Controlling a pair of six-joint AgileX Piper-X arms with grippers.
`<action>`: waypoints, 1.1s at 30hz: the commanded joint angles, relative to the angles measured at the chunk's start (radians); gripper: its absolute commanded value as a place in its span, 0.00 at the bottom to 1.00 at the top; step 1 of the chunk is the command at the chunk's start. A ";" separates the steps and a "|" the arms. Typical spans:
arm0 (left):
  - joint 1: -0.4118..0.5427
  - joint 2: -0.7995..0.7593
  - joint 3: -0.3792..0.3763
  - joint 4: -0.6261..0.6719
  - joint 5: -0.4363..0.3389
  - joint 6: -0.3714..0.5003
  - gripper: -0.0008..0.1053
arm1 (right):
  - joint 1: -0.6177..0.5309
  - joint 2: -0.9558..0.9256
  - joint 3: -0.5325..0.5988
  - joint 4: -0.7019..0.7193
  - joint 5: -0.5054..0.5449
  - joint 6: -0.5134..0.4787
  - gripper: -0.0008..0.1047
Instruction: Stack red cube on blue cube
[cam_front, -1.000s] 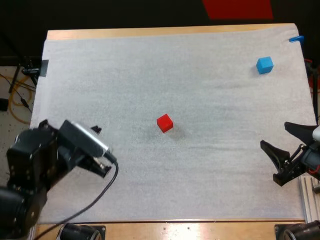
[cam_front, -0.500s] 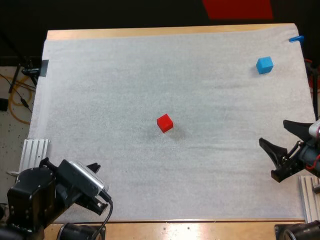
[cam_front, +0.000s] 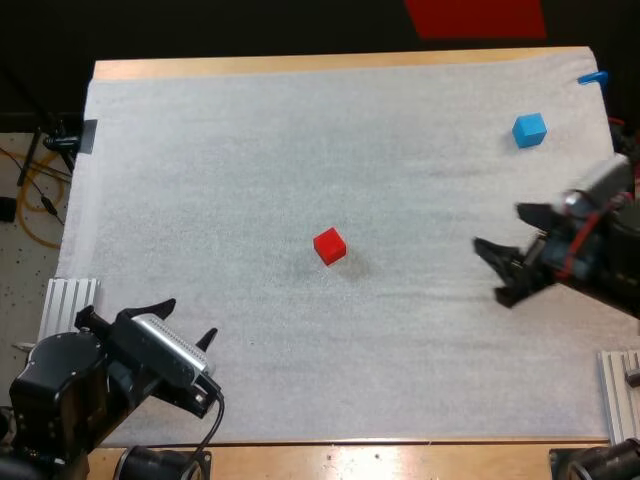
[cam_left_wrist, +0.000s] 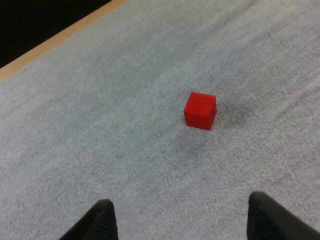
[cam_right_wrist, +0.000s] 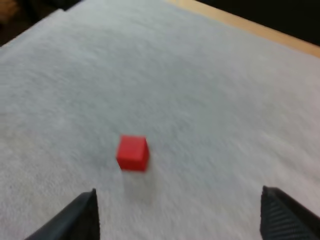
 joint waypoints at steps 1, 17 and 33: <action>-0.002 -0.002 -0.003 -0.018 -0.013 -0.017 0.54 | 0.054 0.046 -0.009 -0.072 0.032 -0.014 0.63; -0.002 -0.002 -0.003 -0.018 -0.013 -0.032 0.54 | 0.383 0.654 -0.271 -0.126 0.334 0.082 0.63; -0.002 -0.002 -0.003 -0.018 -0.013 -0.039 0.54 | 0.402 0.973 -0.389 -0.130 0.275 0.138 0.63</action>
